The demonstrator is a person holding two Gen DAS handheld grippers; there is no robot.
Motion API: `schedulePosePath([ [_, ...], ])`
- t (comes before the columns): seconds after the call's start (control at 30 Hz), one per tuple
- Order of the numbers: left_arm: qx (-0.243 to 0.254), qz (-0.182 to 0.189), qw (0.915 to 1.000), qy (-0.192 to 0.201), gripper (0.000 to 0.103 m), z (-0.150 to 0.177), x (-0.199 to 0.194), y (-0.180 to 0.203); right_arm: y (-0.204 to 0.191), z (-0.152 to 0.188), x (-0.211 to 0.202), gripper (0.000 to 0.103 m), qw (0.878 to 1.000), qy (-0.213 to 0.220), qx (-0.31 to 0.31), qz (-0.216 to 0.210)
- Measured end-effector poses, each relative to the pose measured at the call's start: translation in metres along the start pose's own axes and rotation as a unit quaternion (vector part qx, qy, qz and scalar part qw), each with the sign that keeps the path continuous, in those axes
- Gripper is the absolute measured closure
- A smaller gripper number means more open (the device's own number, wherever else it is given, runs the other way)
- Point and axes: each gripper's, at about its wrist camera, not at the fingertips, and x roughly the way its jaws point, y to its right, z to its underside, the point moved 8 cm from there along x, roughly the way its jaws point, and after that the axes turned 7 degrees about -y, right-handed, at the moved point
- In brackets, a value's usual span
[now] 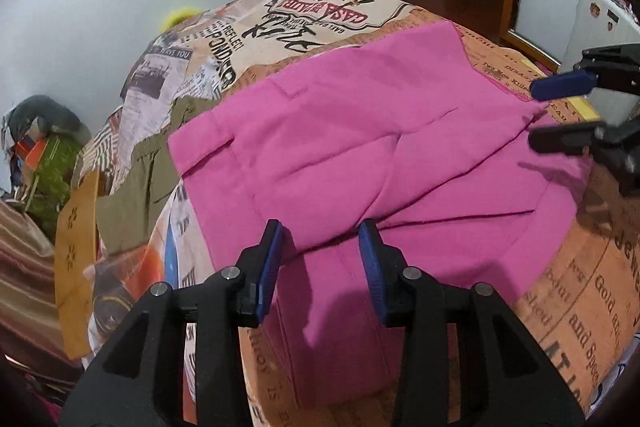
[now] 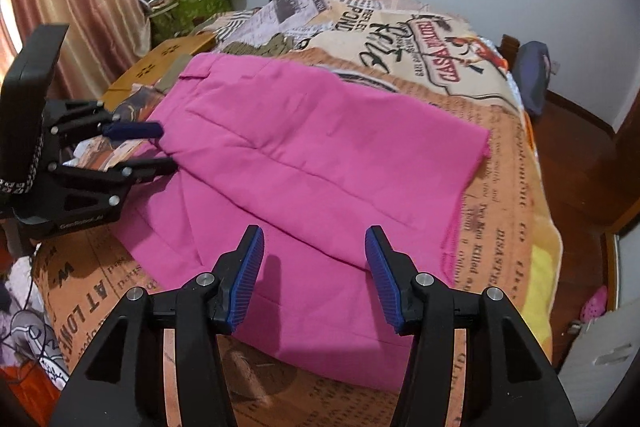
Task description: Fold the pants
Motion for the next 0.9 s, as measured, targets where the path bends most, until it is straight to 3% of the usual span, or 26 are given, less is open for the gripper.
schedulePosePath([
  [0.1,-0.008,0.010,0.9999,0.006,0.080,-0.009,-0.001,-0.002,-0.009,-0.001,0.002,0.054,1.000,0.001,-0.006,-0.010],
  [0.23,-0.033,0.024,0.9991,0.011,0.084,-0.022,-0.004,-0.012,-0.017,-0.005,0.008,0.054,1.000,0.003,-0.021,-0.009],
  [0.5,-0.038,0.022,0.9984,0.036,0.084,-0.040,-0.024,-0.021,-0.017,-0.024,0.033,0.056,1.000,0.007,-0.021,0.006],
  [0.6,-0.041,0.029,0.9980,0.040,0.084,-0.042,-0.029,-0.023,-0.013,-0.030,0.038,0.075,1.000,0.001,-0.005,-0.003],
  [0.8,-0.027,0.036,0.9984,0.034,0.084,-0.033,-0.027,-0.018,-0.018,-0.033,0.028,0.075,0.999,0.001,-0.001,-0.037],
  [0.9,-0.007,0.032,0.9995,0.005,0.075,-0.025,-0.010,-0.012,-0.025,-0.029,0.022,0.074,0.999,0.000,-0.019,-0.038],
])
